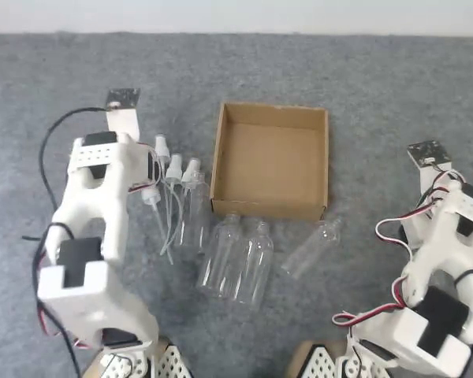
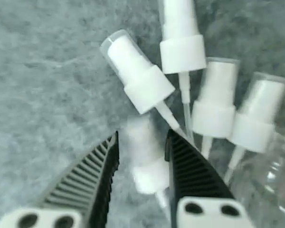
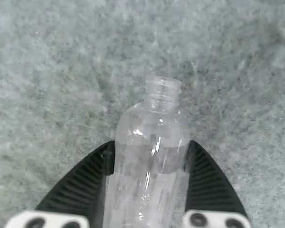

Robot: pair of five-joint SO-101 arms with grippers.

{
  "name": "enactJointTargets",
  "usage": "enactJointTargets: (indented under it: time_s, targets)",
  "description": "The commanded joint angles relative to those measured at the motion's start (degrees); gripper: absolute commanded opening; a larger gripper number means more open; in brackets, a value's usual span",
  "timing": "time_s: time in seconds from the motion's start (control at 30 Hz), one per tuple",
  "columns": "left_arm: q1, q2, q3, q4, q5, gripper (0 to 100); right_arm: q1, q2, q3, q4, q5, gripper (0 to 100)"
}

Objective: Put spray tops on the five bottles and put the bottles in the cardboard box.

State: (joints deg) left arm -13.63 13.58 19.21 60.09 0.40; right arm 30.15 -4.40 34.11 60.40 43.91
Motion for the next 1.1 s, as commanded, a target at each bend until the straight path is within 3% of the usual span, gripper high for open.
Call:
enactJointTargets:
  time_s: [0.0,0.17,0.4,0.63,1.07]
  targets:
    - [-0.2,1.6,-3.1,-3.2,0.8,15,0.1,-0.2,-2.4,0.4,0.8,13.5]
    - [-0.2,2.6,-3.6,-2.9,0.7,15,0.1,-0.2,-2.4,0.4,0.8,13.5]
    - [-0.3,2.1,0.1,-2.8,-3.3,4,0.1,-0.2,-2.4,0.4,0.8,13.4]
    - [-0.3,0.5,-0.7,0.1,-3.5,1,0.2,-0.3,-2.5,0.0,0.8,13.2]
    - [0.1,-31.9,2.4,9.4,-1.7,1,-0.1,-0.8,-2.8,0.0,0.8,13.6]
